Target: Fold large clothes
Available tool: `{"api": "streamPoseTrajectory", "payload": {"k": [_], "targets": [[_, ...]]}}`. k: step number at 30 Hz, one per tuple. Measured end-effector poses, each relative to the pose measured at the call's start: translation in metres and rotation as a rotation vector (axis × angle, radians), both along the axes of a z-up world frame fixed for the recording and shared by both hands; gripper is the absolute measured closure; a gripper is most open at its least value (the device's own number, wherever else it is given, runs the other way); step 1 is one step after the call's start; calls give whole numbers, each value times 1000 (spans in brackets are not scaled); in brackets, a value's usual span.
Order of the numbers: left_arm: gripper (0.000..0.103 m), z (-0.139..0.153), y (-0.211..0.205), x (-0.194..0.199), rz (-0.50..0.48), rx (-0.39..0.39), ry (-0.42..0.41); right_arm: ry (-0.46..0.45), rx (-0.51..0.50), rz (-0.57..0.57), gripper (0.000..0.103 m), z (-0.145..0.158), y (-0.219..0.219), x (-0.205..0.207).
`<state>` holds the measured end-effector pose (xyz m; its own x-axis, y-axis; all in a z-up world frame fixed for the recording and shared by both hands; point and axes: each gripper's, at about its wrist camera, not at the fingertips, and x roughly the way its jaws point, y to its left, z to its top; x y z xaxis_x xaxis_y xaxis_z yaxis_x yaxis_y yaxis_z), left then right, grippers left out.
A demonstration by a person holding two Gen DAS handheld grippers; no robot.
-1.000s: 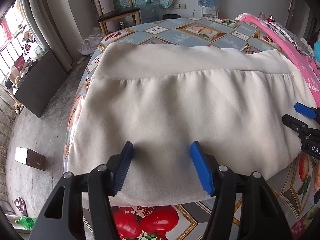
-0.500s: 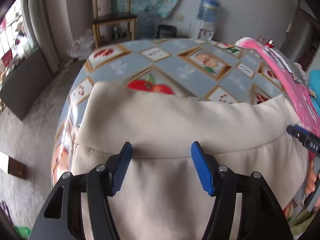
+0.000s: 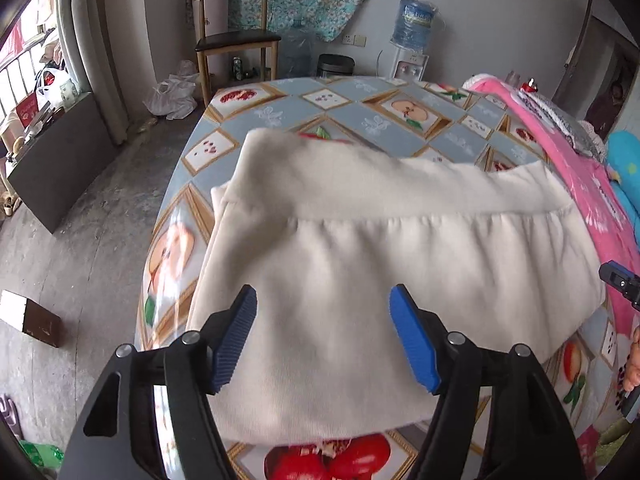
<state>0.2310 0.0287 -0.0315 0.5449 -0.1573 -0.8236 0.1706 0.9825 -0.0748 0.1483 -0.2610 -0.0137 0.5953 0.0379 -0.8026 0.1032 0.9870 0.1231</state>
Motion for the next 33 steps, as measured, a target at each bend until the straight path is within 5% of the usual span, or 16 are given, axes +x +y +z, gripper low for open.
{"api": "streamPoseTrajectory", "payload": {"k": [4, 11, 17, 20, 26, 33], "targets": [[34, -26, 0, -10, 15, 28, 7, 56, -75, -18, 19, -28, 11, -2], [33, 3, -3, -29, 10, 55, -83, -34, -20, 31, 19, 5, 54, -9], [29, -27, -25, -34, 10, 117, -25, 31, -78, 98, 17, -34, 105, 5], [29, -24, -25, -34, 18, 117, -22, 29, -85, 91, 16, -25, 108, -2], [29, 14, -20, -59, -19, 58, -102, -42, -58, 99, 12, 3, 109, -37], [9, 78, -19, -110, -65, -129, -249, -190, -76, 52, 8, 48, 110, -79]]}}
